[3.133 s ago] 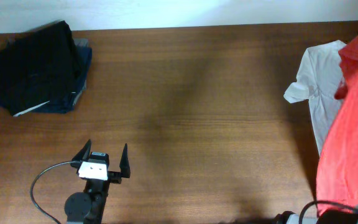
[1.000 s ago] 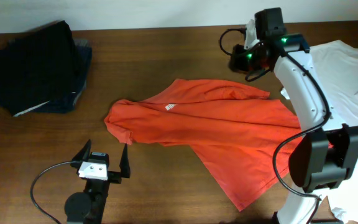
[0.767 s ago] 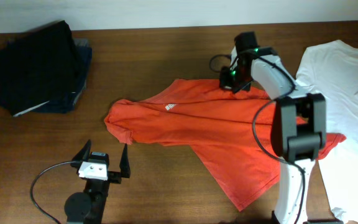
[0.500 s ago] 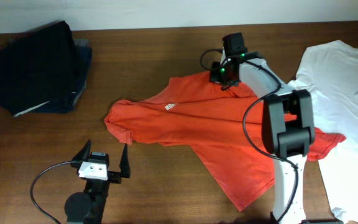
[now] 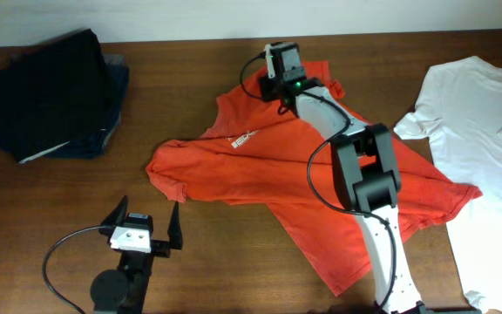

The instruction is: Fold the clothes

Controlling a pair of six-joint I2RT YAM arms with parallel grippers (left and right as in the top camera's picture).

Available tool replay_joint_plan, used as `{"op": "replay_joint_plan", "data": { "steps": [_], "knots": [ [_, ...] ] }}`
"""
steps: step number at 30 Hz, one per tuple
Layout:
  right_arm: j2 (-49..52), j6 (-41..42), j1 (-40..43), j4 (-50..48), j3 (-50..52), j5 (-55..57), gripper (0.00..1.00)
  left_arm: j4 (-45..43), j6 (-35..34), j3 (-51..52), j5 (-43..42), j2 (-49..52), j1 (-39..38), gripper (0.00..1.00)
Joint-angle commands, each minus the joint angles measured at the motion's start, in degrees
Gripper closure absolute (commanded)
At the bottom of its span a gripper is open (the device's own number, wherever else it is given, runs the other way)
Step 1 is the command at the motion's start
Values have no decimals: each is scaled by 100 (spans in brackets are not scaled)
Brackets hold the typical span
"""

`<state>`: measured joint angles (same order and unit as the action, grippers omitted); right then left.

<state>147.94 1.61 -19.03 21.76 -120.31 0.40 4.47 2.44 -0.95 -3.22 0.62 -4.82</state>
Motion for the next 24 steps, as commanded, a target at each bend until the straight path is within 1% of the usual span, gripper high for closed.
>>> {"op": "replay_joint_plan", "data": {
  "steps": [1, 2, 3, 5, 8, 10, 11, 12, 13, 14, 16, 20, 21, 24],
  "knots": [
    [118, -216, -109, 1567, -1327, 33, 69, -13, 87, 42, -83, -26, -28, 1],
    [35, -151, -111, 2317, -1956, 31, 65, -13, 87, 42, -83, -26, -28, 1],
    [0, -81, -103, 3287, -2771, 35, 65, -13, 87, 42, -83, -26, -28, 1],
    [-4, 289, 2, 4828, -3978, 28, 65, -13, 87, 42, -83, -26, -28, 1],
    [-4, 870, 391, 6417, -5285, 15, 64, -13, 87, 42, -83, -26, -28, 1],
    [-4, 1132, 678, 7112, -5689, -24, 60, -13, 87, 42, -83, -26, -28, 1],
    [-4, 1158, 815, 7449, -5729, -203, 59, -13, 87, 42, -85, -26, -28, 1],
    [-4, 1154, 890, 7558, -5716, -361, 54, -15, 87, 42, -83, -26, -28, 1],
    [-4, 1067, 986, 7560, -5619, -721, 22, -13, 87, 42, -83, -26, -28, 1],
    [-4, 1049, 1099, 7558, -5460, -1123, 17, -15, 87, 42, -83, -26, -28, 1],
    [-4, 1051, 1193, 7558, -5265, -1202, 12, -13, 87, 42, -83, -26, -28, 1],
    [-4, 1047, 1193, 7558, -4819, -1158, 6, -15, 87, 42, -83, -26, -28, 1],
    [-4, 1047, 1193, 7558, -4695, -1158, 5, -15, 87, 42, -83, -26, -28, 1],
    [-4, 1043, 1193, 7558, -4422, -684, 3, -13, 87, 42, -83, -26, -28, 1]
  ]
}}
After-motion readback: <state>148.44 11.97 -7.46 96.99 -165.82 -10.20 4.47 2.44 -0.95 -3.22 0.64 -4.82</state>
